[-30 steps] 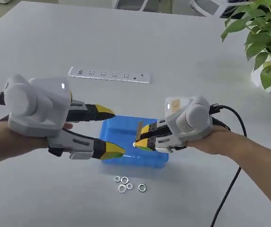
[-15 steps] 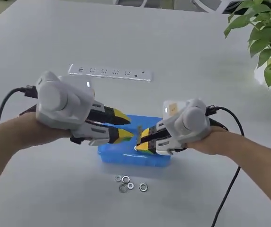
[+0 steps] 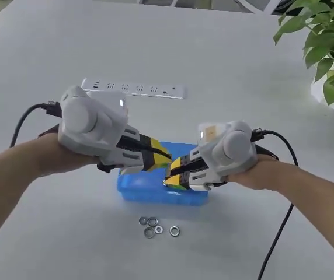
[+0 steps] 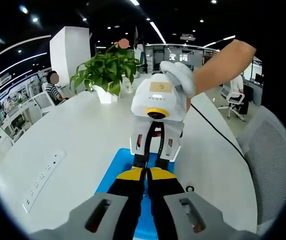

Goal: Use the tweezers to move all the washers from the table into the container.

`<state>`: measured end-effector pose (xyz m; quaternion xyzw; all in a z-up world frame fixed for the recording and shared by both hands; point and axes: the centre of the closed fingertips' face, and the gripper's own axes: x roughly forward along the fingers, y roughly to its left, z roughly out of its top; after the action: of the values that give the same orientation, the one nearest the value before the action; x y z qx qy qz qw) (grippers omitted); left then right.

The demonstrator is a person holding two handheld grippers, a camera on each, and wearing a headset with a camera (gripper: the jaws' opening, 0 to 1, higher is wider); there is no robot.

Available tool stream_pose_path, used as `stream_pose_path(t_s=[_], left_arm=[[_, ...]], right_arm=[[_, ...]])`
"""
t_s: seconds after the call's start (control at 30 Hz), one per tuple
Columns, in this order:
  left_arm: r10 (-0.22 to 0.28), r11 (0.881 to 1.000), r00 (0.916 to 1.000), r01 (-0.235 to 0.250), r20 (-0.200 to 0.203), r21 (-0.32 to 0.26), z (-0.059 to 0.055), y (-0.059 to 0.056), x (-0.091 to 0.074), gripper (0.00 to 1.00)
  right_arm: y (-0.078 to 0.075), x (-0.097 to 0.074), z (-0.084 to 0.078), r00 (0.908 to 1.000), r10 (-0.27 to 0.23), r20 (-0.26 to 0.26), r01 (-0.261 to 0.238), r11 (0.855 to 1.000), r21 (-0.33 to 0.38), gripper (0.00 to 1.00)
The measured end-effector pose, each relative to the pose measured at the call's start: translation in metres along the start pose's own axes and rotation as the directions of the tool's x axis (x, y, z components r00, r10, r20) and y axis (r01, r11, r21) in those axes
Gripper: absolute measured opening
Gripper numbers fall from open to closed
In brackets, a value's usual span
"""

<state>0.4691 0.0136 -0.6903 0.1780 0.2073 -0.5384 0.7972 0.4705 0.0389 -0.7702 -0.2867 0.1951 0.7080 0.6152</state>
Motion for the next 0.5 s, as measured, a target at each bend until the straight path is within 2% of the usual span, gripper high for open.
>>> stream_pose_path(t_s=[0.5], left_arm=[[-0.008, 1.0, 0.9999, 0.008, -0.01, 0.011, 0.0005, 0.0001, 0.0011, 0.06]], right_arm=[[-0.0014, -0.0064, 0.0039, 0.9999, -0.015, -0.008, 0.015, 1.0, 0.001, 0.17]])
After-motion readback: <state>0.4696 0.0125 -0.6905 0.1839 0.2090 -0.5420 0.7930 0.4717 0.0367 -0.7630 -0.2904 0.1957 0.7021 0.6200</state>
